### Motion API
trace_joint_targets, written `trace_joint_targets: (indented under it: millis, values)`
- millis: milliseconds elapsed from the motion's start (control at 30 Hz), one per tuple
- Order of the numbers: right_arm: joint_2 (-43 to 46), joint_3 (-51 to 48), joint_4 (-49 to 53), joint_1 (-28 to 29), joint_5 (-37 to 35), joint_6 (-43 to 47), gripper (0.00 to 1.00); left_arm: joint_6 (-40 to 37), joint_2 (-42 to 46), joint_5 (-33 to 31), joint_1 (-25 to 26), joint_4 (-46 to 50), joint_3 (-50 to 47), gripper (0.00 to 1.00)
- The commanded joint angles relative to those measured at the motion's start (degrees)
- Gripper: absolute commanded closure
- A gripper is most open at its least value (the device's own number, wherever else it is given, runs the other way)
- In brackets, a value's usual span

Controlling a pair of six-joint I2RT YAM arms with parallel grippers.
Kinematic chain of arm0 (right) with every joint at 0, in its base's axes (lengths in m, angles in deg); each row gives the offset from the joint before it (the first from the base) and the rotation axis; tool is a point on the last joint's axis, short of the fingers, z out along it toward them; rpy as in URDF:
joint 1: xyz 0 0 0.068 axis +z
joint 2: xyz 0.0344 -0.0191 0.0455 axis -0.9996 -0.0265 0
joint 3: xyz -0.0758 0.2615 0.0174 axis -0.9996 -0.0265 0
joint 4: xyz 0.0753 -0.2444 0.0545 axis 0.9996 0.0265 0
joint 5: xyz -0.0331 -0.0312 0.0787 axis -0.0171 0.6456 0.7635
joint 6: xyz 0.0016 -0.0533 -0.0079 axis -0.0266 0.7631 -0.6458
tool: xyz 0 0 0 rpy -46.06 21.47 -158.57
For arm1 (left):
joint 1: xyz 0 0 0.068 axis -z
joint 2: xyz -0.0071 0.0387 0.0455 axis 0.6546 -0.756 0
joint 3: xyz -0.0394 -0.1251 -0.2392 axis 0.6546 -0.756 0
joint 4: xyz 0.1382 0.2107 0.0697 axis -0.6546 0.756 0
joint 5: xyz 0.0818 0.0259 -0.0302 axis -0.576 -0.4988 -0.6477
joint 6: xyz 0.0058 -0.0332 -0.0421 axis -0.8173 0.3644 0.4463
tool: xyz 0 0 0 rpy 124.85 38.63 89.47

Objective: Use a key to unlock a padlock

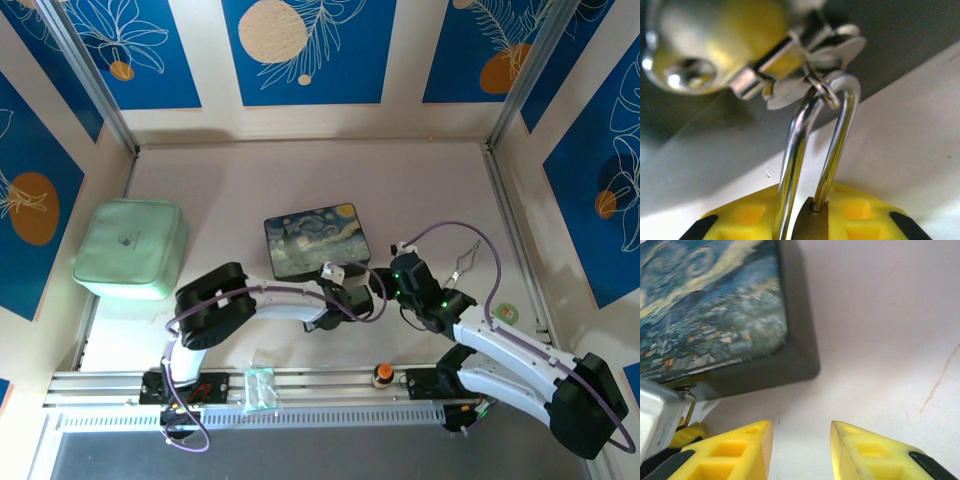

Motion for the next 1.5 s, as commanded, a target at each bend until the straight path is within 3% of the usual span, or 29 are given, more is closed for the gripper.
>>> trace_joint_targets:
  millis: [0, 467, 633, 867, 1133, 1333, 1467]
  values:
    - [0.58, 0.85, 0.15, -0.59, 1.72, -1.77, 0.64, -0.66, -5.05, -1.53, -0.48, 11.3, -0.82, 0.79]
    - [-0.1, 0.1, -0.79, -2.18, 3.17, -2.39, 0.64, -0.9, -3.25, 1.42, 1.31, 10.23, 0.68, 0.62]
    - [-0.4, 0.01, -0.61, -2.44, 3.42, -2.3, 0.65, -1.3, -1.22, 5.44, 2.03, 6.24, -0.94, 0.67]
    - [-0.4, 0.05, -0.35, -3.14, 3.76, -2.04, 0.64, -0.7, 0.97, 8.74, 3.85, 5.46, -1.31, 0.63]
    - [-0.37, -0.26, -0.53, -4.19, 4.42, -2.48, 0.64, -0.13, -1.03, 7.45, 4.97, 6.42, -0.34, 0.66]
    - [2.01, -0.89, 0.16, -6.16, 5.64, -3.09, 0.64, -4.28, 6.81, 9.11, 5.15, -0.41, -2.92, 0.67]
    - [3.66, -1.18, 1.12, -7.18, 6.53, -3.03, 0.64, -4.99, 11.78, 12.34, 5.19, -1.37, -3.24, 0.54]
